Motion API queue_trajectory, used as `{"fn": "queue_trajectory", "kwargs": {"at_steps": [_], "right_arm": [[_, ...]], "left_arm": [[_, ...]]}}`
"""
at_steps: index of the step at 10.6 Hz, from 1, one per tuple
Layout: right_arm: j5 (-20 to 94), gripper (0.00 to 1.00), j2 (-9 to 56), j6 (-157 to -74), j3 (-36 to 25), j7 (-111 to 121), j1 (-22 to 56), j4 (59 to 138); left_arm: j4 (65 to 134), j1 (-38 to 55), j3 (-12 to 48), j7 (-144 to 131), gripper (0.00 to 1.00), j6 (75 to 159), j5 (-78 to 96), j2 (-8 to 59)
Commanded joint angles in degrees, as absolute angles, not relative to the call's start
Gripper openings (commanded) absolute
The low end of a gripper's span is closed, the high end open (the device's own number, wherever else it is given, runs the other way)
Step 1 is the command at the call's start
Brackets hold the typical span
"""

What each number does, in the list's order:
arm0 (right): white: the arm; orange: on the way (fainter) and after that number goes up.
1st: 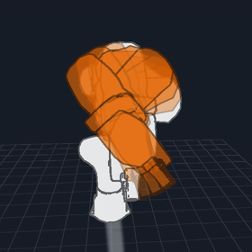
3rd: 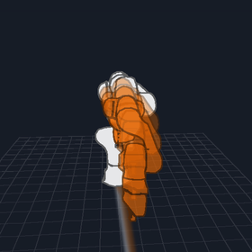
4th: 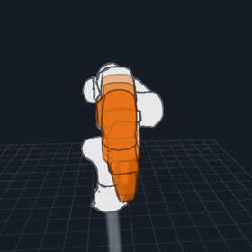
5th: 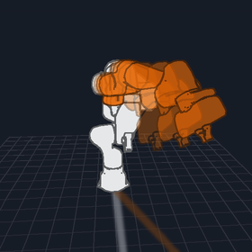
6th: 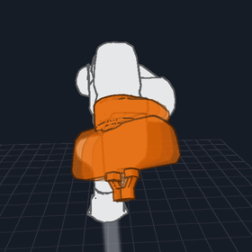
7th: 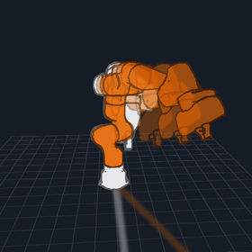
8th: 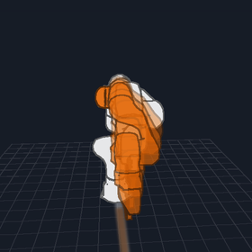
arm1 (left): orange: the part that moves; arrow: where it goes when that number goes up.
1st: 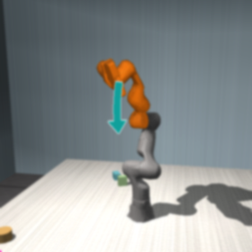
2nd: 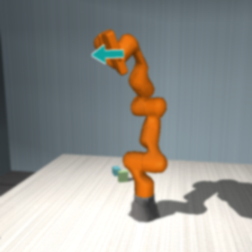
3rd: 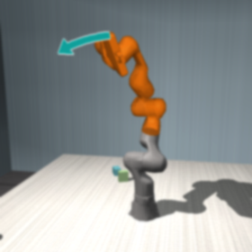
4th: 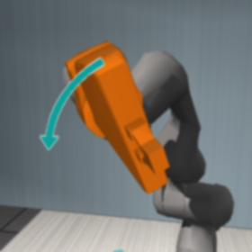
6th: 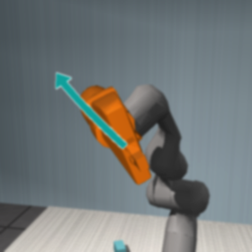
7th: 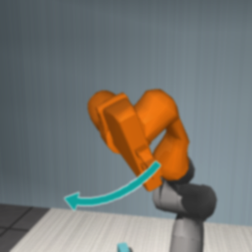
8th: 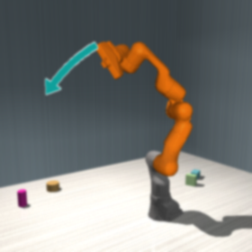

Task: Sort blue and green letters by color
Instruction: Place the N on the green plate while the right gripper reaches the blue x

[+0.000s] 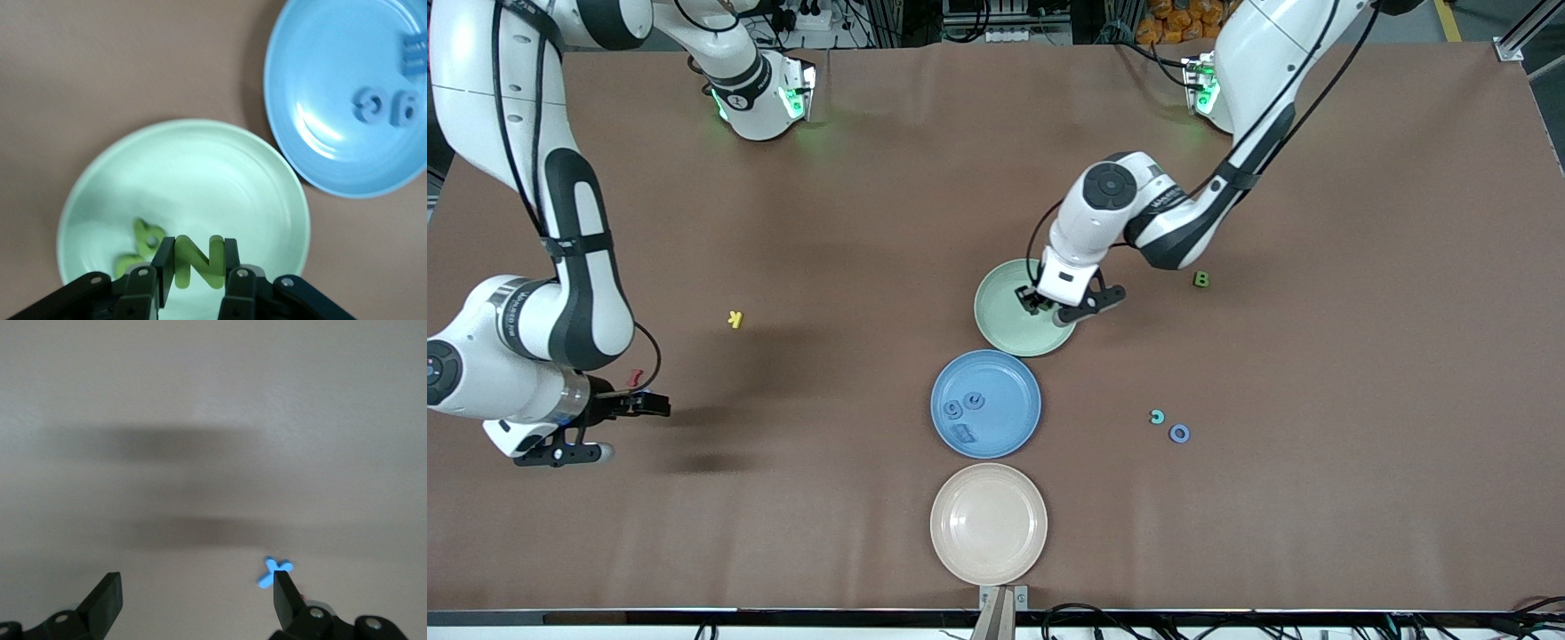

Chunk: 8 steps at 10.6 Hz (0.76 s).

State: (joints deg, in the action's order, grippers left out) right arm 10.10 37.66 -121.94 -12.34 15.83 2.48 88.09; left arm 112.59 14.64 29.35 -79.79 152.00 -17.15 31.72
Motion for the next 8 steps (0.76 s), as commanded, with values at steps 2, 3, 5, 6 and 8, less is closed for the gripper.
{"fn": "queue_trajectory", "kwargs": {"at_steps": [2, 3, 5, 6, 8], "right_arm": [[10.0, 1.00, 36.4, -123.4, -11.4, 19.6, -1.8, 91.1], [10.0, 1.00, 36.6, -127.1, -11.4, 19.6, -2.5, 93.2], [10.1, 1.00, 37.9, -133.2, -11.3, 19.6, -3.2, 96.1], [10.1, 1.00, 38.4, -133.9, -11.3, 19.6, -3.5, 96.5], [10.3, 1.00, 38.7, -135.5, -10.5, 19.6, -4.2, 97.8]], "left_arm": [[108.2, 20.1, 27.6, -83.7, 0.99, 152.0, -18.5, 34.8], [108.5, 20.0, 27.3, -83.7, 1.00, 151.8, -19.2, 34.6], [108.7, 19.0, 27.2, -83.4, 1.00, 151.3, -19.4, 34.2], [108.6, 18.2, 27.0, -83.2, 1.00, 150.1, -19.5, 33.5], [108.9, 15.1, 26.8, -81.3, 1.00, 146.8, -20.1, 33.1]]}}
